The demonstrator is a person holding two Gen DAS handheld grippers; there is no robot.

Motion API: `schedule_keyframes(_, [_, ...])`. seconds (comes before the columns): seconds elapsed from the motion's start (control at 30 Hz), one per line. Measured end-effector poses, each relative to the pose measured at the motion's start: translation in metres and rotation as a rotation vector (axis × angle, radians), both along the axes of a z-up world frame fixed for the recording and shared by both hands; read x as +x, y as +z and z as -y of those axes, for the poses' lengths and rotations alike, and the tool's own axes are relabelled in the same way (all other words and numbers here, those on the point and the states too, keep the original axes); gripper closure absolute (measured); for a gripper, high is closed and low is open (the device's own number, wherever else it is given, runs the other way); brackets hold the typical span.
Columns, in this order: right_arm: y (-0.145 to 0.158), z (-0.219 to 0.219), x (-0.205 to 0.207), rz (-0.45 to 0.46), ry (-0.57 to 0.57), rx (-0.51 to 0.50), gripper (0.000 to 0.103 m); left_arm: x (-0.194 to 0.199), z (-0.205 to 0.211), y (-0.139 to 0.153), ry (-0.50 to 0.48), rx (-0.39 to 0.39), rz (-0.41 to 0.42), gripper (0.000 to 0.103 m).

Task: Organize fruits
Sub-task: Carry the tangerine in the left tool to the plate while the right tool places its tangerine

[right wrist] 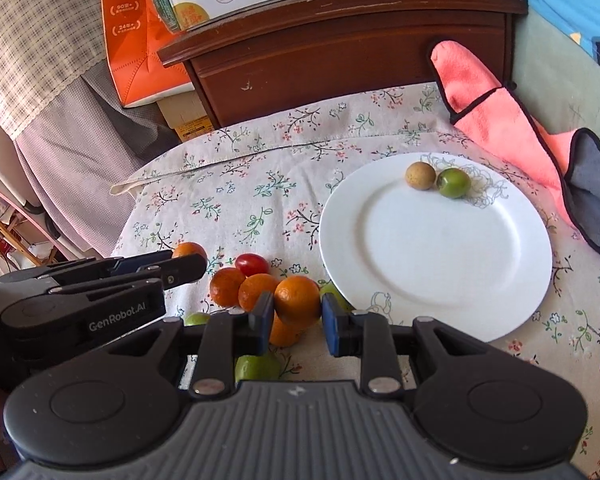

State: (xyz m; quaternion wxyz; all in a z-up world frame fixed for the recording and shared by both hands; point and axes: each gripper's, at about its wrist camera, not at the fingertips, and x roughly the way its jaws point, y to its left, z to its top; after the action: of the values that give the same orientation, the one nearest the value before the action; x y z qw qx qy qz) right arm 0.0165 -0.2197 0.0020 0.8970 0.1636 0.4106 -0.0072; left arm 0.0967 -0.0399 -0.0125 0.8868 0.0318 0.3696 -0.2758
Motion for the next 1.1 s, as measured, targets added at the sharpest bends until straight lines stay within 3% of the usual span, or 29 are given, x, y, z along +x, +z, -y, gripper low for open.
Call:
schedule_keyframes(0.37, [0.001, 0.038, 0.008, 0.0, -0.096, 0.053, 0.077, 0.019, 0.028, 0.01, -0.058, -0.078, -0.011, 0.079])
schedule_keyframes(1.1, [-0.019, 0.082, 0.028, -0.047, -0.226, 0.032, 0.077, 0.036, 0.097, -0.01, -0.191, -0.082, -0.036, 0.079])
